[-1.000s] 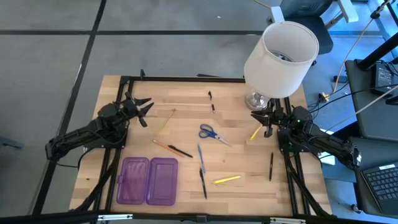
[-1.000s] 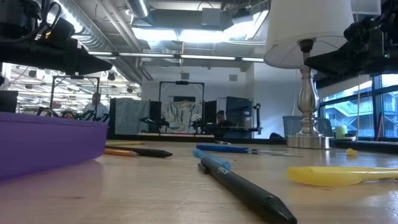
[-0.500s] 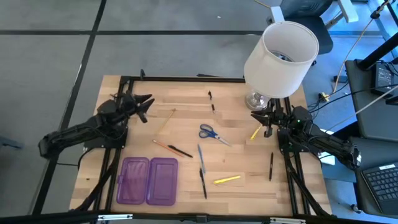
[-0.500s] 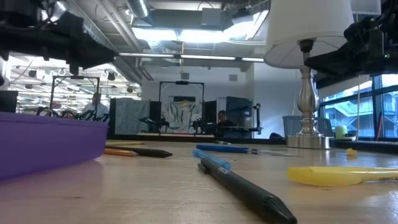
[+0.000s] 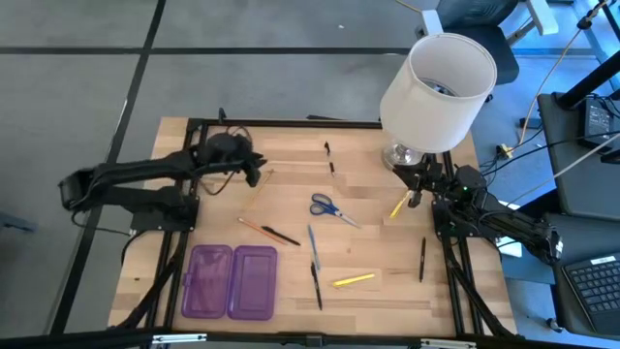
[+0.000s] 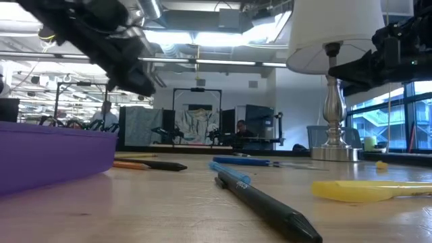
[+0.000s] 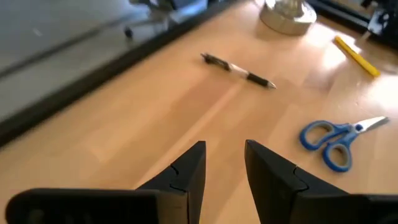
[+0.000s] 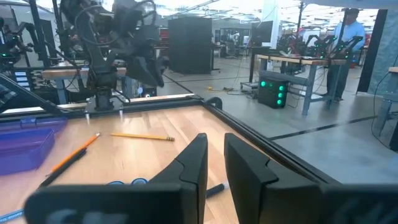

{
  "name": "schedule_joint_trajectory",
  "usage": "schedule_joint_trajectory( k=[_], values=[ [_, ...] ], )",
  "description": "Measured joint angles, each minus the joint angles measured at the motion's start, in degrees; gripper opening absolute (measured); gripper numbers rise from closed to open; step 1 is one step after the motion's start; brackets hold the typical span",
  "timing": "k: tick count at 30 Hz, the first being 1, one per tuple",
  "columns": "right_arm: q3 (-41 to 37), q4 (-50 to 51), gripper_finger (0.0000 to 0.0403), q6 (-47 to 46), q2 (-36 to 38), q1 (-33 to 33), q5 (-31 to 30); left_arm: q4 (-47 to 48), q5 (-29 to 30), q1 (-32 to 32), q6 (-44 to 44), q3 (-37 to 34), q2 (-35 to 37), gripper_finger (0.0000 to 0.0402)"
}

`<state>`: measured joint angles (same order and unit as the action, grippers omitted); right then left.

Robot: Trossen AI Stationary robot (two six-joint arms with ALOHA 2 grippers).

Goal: Pick & place school supplies into a supply box
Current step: Put the yellow pencil into the violet box

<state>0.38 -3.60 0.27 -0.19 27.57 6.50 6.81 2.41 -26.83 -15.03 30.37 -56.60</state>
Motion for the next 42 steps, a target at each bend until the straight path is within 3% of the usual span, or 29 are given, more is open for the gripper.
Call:
schedule_joint_trajectory(
  k=[7, 12, 18, 22, 31, 37, 42],
  values=[
    [0.00, 0.03, 0.0060, -0.07, 0.00, 0.00, 0.02, -3.32, -0.98, 0.07, 4.25, 3.87, -9.00, 0.0109],
    [0.00, 1.38, 0.0060, -0.81, -0.10, 0.00, 0.39, -4.54, -0.61, 0.07, 7.63, 3.89, -11.21, 0.0109],
    [0.00, 1.38, 0.0060, -5.71, -0.17, 0.00, 0.57, -3.19, -0.80, -0.04, 3.80, 3.89, -11.80, 0.0114],
    [0.00, 1.38, 0.0060, -6.05, -0.17, 0.00, 0.61, -2.12, -2.60, -0.03, 2.65, 3.89, -11.80, 0.0143],
    [0.01, 1.35, 0.0060, -6.03, -0.17, 0.00, 0.61, -2.25, -0.61, 0.00, 2.25, 3.89, -11.80, 0.0220],
    [0.00, 1.33, 0.0060, -5.95, -0.17, 0.00, 0.61, -1.48, 0.06, -0.32, -1.00, 4.28, -11.80, 0.0218],
    [0.02, 1.33, 0.0060, -5.84, -0.17, 0.02, 0.59, 5.64, 3.07, -0.38, -2.81, 6.96, -14.23, 0.0199]
  ],
)
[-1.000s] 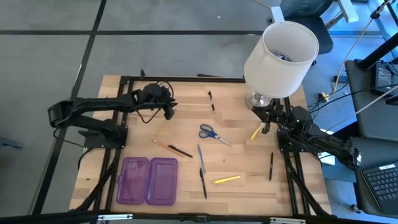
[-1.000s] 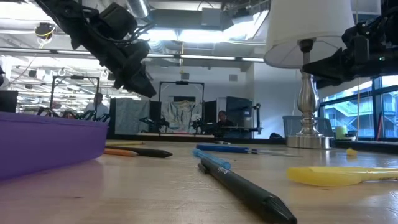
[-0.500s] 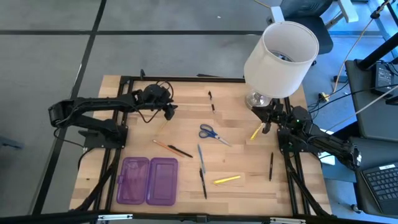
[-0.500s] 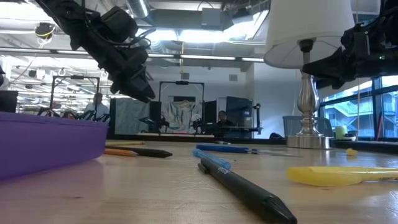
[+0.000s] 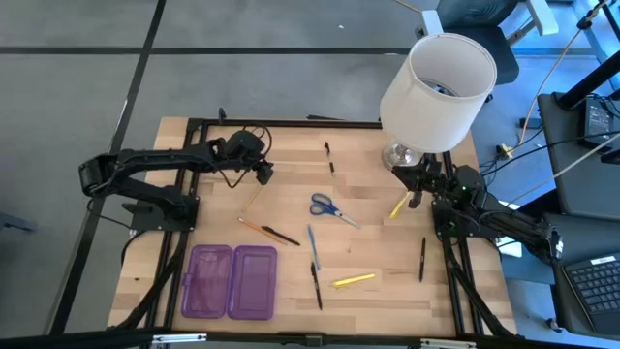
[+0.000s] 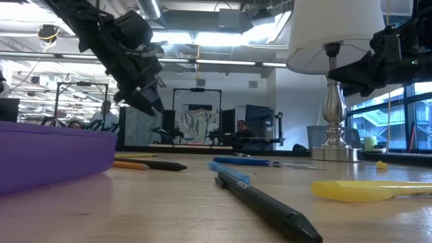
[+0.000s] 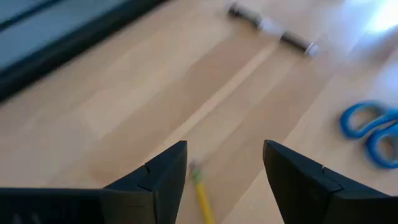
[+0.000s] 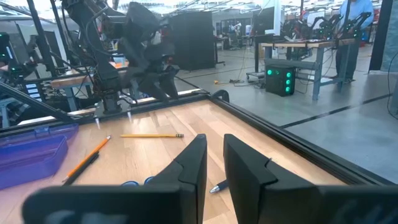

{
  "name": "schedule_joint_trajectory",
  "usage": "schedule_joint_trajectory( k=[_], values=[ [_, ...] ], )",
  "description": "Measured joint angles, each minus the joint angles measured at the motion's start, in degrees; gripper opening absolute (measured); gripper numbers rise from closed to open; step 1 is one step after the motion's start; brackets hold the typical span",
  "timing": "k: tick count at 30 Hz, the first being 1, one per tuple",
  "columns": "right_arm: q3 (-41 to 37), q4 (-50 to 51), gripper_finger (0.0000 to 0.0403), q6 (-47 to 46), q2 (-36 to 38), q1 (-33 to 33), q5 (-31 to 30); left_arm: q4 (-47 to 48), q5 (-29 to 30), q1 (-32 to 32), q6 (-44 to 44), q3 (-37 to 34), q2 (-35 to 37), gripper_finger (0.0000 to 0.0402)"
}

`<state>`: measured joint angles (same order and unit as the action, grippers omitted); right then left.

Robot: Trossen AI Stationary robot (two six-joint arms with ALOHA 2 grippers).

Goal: Pick & place school supplies into a supply box
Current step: Put the yellow pencil into the violet box

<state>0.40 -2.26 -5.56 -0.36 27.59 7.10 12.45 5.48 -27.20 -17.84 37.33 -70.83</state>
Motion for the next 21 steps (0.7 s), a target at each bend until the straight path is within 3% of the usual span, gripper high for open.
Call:
schedule_joint_trajectory(
  k=[7, 11, 16, 21],
  values=[
    [-0.02, -0.01, 0.0060, -0.62, 0.00, -0.02, 0.12, 1.95, -2.11, -0.02, 1.36, 5.31, -8.93, 0.0179],
    [-0.02, -2.46, 0.0060, 1.04, 0.00, -0.90, 7.33, 1.96, -2.38, -0.06, 2.50, 6.89, -12.65, 0.0176],
    [0.00, -11.47, 0.0060, -2.65, 0.02, -2.43, 9.51, 2.26, -2.56, -0.27, 2.55, 7.44, -14.19, 0.0176],
    [0.00, -10.36, 0.0060, -2.91, 0.00, -3.67, 9.45, 2.67, -3.13, -0.85, 2.49, 7.46, -14.18, 0.0173]
  ],
)
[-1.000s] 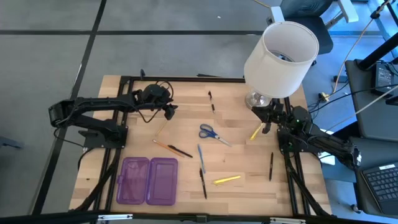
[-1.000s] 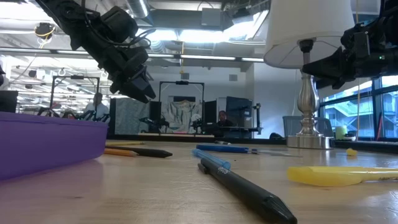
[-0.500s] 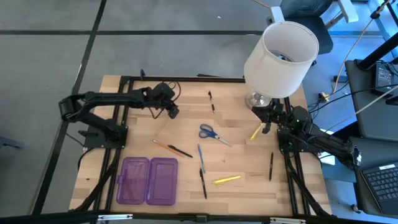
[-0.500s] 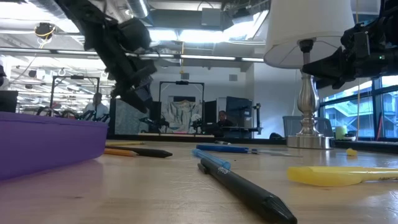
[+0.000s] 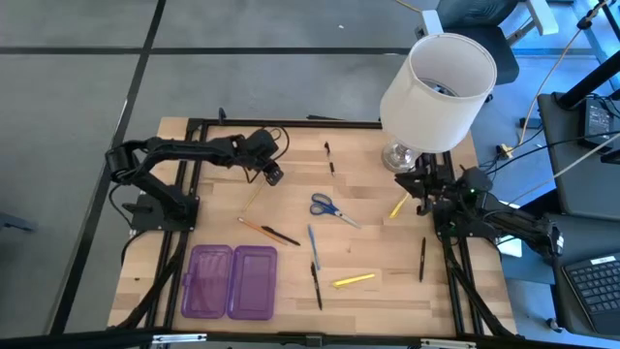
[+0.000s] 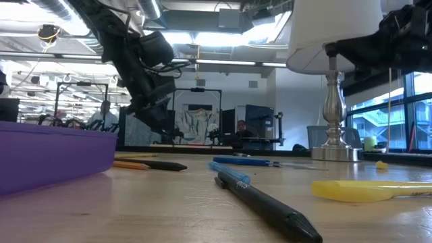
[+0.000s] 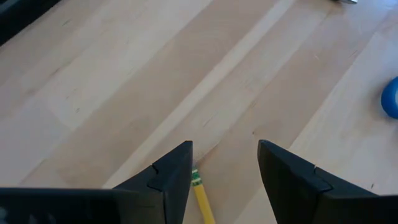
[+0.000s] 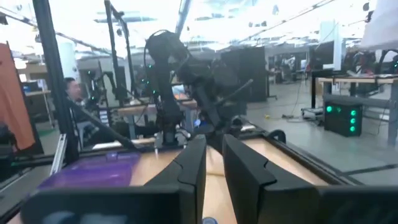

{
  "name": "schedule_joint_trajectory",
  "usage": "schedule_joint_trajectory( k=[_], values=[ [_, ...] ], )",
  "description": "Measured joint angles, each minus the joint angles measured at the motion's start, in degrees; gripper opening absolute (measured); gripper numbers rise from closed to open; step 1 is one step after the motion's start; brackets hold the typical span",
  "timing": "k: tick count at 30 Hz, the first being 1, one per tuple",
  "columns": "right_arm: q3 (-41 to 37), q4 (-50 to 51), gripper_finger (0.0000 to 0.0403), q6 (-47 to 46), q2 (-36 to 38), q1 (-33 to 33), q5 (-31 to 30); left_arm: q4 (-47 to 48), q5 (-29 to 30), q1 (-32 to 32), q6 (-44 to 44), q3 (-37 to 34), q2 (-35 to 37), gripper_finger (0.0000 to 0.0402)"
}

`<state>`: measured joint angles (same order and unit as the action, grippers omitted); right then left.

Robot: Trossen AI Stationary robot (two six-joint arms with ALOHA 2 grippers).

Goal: Pick & place school supplies into a supply box
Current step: Put the yellow pencil into the violet box

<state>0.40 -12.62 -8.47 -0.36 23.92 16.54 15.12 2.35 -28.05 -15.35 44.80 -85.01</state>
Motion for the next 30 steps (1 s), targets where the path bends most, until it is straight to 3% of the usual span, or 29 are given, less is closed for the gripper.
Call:
schedule_joint_trajectory(
  k=[8, 16, 30],
  values=[
    [0.00, 0.63, 0.0060, 0.40, 0.00, 0.01, -0.34, 4.47, -0.55, -0.24, -3.44, 0.00, 0.00, 0.0173],
    [0.00, 1.42, 0.0060, 1.42, 0.00, 0.01, -0.39, 2.47, 0.02, -0.24, -3.54, 0.00, -0.39, 0.0173],
    [0.00, 1.74, 0.0060, 1.45, 0.00, 0.01, -0.42, -0.73, 0.87, -1.46, -4.39, 0.00, -9.39, 0.0173]
  ],
)
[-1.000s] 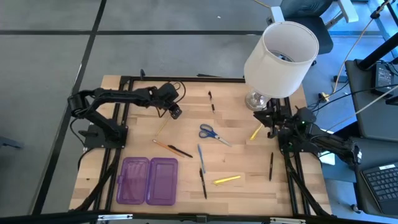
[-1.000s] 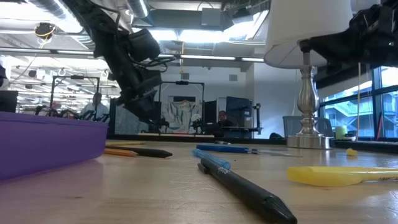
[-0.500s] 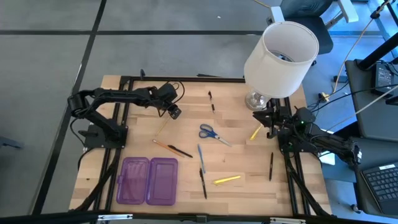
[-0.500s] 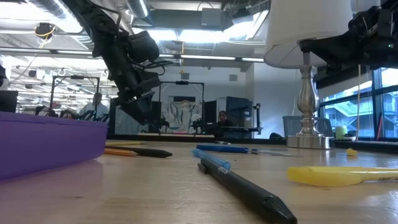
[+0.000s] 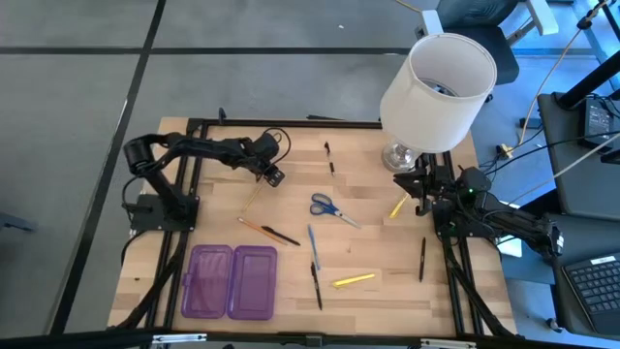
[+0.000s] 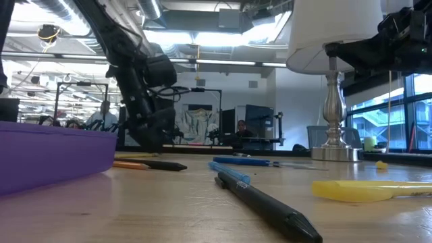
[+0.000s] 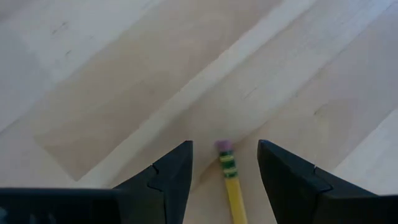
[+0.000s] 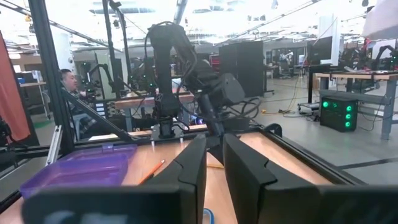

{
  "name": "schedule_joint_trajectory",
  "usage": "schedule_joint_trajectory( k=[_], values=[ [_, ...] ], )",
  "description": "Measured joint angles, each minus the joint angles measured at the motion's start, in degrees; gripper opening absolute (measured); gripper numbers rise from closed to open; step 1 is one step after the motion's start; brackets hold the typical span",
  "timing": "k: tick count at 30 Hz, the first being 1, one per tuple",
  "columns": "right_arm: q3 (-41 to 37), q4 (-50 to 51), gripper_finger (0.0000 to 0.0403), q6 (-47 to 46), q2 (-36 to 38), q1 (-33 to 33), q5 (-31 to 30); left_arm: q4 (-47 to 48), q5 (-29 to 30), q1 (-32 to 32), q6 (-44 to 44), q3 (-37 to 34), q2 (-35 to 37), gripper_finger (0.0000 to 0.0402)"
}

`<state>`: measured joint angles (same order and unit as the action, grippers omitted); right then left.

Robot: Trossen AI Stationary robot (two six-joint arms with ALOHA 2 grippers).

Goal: Pick & place school supplies into a supply box
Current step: Put the yellow pencil into the violet box

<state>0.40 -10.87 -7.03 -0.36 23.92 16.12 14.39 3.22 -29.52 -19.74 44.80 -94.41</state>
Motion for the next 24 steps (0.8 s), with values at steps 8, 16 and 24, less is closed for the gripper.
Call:
schedule_joint_trajectory(
  k=[8, 16, 24],
  values=[
    [0.00, 0.04, 0.0060, 0.08, 0.00, 0.00, -0.04, -0.28, 0.25, 0.02, -0.08, 0.13, -1.17, 0.0171],
    [0.00, 0.04, 0.0060, 0.41, 0.00, 0.00, -0.04, 0.45, 1.84, 0.22, -0.05, 0.15, -1.29, 0.0126],
    [0.00, 0.04, 0.0060, 1.51, 0.00, 0.00, -0.04, 1.68, 1.03, 0.15, 1.41, 0.15, -1.34, 0.0061]
  ],
)
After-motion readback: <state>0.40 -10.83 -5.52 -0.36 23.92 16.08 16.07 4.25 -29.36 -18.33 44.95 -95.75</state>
